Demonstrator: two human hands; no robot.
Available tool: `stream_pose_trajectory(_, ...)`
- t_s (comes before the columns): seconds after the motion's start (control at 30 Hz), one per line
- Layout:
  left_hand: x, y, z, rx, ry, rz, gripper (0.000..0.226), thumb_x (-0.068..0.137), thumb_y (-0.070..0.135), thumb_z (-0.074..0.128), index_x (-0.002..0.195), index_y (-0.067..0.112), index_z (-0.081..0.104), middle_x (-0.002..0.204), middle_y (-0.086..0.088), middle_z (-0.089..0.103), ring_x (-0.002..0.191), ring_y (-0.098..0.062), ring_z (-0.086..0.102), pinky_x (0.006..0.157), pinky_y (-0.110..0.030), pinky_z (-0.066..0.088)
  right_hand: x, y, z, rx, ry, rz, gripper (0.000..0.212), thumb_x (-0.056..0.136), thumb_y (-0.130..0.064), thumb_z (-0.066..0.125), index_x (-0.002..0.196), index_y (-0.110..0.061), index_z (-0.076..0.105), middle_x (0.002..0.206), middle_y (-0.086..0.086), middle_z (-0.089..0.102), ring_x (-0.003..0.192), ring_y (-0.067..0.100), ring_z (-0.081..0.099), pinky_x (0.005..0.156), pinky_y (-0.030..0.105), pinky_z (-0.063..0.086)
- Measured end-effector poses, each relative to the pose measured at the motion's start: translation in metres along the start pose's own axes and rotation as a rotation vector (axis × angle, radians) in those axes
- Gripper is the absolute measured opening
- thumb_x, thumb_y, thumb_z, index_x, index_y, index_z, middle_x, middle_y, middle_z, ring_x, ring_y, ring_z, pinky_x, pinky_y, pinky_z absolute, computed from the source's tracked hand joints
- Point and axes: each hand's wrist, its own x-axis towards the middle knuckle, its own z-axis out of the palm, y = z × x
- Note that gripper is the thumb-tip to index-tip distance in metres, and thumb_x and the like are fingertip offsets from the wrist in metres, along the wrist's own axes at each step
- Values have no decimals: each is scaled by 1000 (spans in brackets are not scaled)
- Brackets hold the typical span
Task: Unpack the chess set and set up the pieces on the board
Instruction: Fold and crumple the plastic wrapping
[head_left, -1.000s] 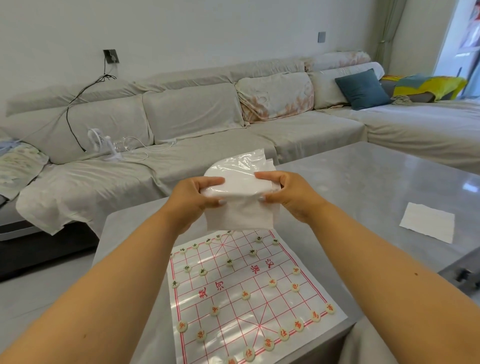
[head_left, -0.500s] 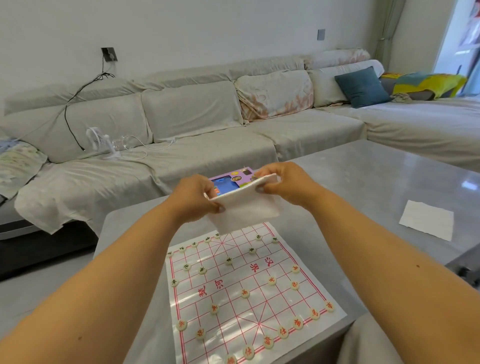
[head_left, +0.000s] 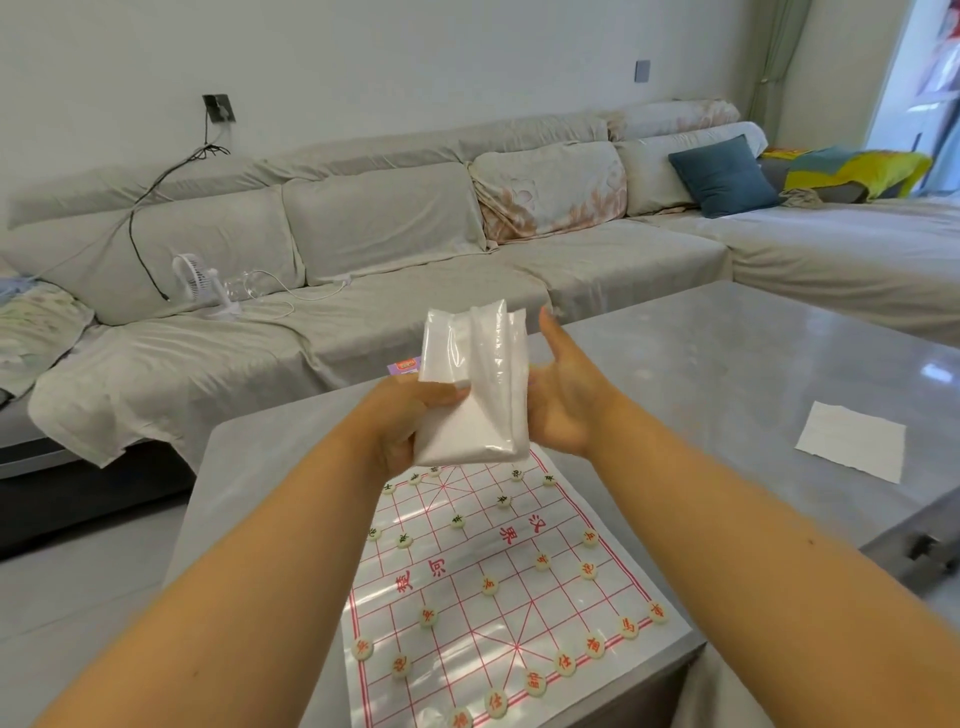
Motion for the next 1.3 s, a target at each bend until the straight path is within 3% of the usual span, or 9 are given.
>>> stream_pose_trajectory(0.2,2,-5,5,1,142,10,39,75,3,73,110,-5,58,99,-22,69,84,-38,69,69,-47,58,6,13,19,-259,246,-186,101,61,-45,83,142,-23,26,128,9,55,103,30,64,86,49,54)
stream_pose_trajectory(0.33,2,-5,4,-90,109,37,46,77,-1,69,121,-2,55,110,-19,67,88,-36,68,66,-43,57,3,14,14,-306,422,-343,73,81,-14,72,139,-22,29,119,5,52,98,27,62,79,43,56)
stream_pose_trajectory(0.47,6,-9,1,-60,132,189,87,80,-4,68,140,45,31,123,-1,50,94,-35,67,74,-49,58,2,16,11,-638,634,-565,29,86,-18,66,97,-22,39,99,1,54,86,17,57,74,30,50)
stream_pose_trajectory(0.6,2,-13,5,95,86,332,36,88,-6,56,102,25,67,107,-13,68,94,-29,66,77,-38,56,-3,16,14,-704,476,-638,24,89,-7,56,76,-26,51,85,-5,57,76,12,55,66,24,46)
stream_pose_trajectory(0.77,4,-13,-5,119,45,319,37,75,-6,72,106,14,70,112,-9,68,103,-26,66,88,-33,54,-13,11,7,-693,73,-461,50,76,-1,73,120,-20,58,121,-6,57,107,11,57,79,17,52)
stream_pose_trajectory(0.93,5,-10,-8,123,59,306,54,67,-10,76,116,9,64,123,-13,60,108,-26,62,91,-32,53,-14,5,5,-790,182,-467,59,74,5,72,127,-18,57,130,6,51,104,20,58,79,23,57)
stream_pose_trajectory(1.07,6,-8,-4,601,186,443,50,73,12,80,120,13,64,111,-1,64,98,-16,63,79,-18,48,-8,5,1,-1044,289,-510,49,78,-3,71,123,-19,61,130,6,54,102,16,55,84,24,51)
stream_pose_trajectory(1.2,6,-7,-1,915,214,568,12,84,23,71,94,16,70,71,11,56,63,-4,48,57,-18,33,-5,2,-1,-1260,357,-599,22,82,-10,68,102,-17,72,89,-7,59,78,6,49,69,18,37)
stream_pose_trajectory(1.3,12,-8,0,983,261,623,13,84,23,70,77,13,66,82,-2,52,75,-13,46,66,-27,36,-1,2,-4,-1306,422,-700,11,80,-18,72,90,-16,74,99,-9,49,96,8,41,80,10,30)
